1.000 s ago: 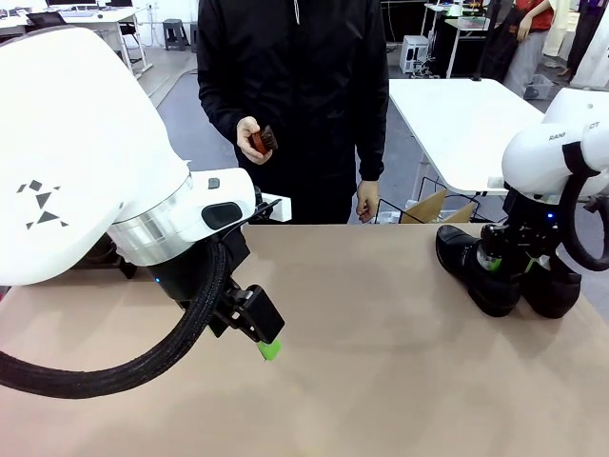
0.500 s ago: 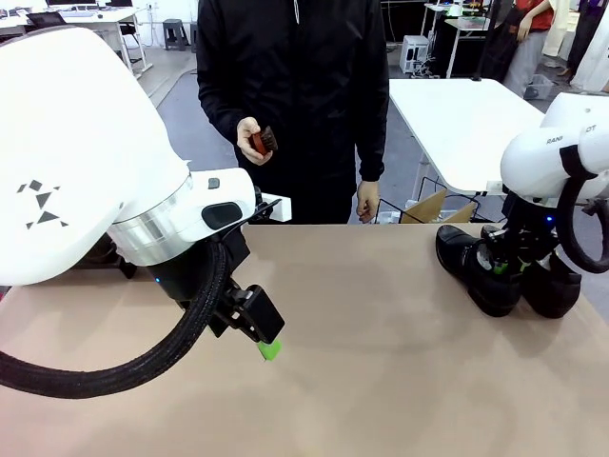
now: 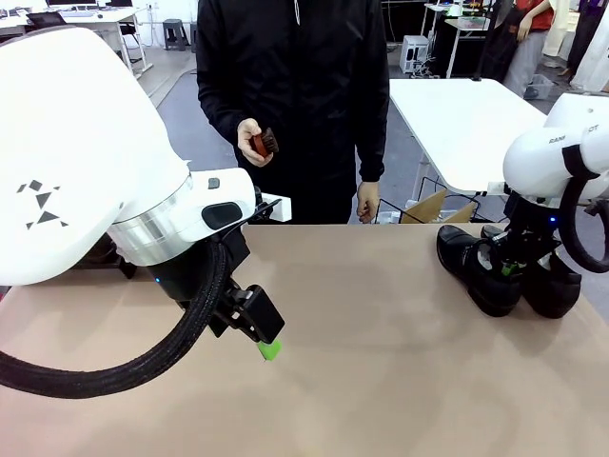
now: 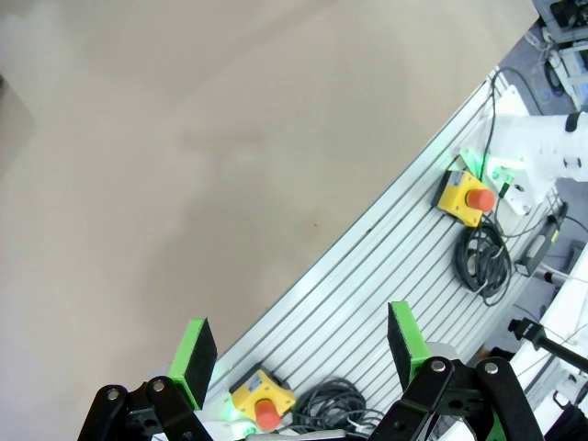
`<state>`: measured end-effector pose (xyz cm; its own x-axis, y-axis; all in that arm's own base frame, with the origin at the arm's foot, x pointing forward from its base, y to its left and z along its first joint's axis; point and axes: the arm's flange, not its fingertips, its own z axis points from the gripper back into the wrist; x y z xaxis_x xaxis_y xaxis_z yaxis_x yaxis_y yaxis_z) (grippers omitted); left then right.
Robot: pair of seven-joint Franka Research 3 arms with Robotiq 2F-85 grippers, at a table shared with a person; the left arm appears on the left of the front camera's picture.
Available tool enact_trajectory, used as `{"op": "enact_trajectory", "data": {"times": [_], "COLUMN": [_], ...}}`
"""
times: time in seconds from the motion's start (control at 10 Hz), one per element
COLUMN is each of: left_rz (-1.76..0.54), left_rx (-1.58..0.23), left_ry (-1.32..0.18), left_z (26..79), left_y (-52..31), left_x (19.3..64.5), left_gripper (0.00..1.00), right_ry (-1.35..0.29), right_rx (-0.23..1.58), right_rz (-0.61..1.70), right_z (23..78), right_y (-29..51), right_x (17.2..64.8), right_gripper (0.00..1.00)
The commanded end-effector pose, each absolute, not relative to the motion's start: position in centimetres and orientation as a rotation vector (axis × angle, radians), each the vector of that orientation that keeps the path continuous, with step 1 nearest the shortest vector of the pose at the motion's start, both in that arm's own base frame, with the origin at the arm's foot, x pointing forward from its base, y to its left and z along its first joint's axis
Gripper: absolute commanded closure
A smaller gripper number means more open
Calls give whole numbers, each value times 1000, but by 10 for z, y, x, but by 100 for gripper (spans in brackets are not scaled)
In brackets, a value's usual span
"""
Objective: Organize the shoes by placing them on the stand.
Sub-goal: Pick up one Shoe and place it in the middle of the table.
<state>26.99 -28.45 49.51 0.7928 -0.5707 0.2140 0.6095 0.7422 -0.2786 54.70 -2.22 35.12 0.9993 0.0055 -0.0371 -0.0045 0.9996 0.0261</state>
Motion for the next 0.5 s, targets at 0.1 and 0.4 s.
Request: {"op": "enact_trajectory", "data": {"times": [0.1,0.4], "left_rz": [-651,-654], "left_rx": [-365,-149], "left_ry": [-116,-220], "left_z": [495,515], "left_y": [-284,-257], "left_x": [270,265], "left_gripper": [4,4], "right_ry": [-25,-108], "right_rx": [150,196], "right_rz": [-10,53], "right_z": [403,448], "right_y": [0,70], "right_x": [521,459], "right_gripper": [100,100]}}
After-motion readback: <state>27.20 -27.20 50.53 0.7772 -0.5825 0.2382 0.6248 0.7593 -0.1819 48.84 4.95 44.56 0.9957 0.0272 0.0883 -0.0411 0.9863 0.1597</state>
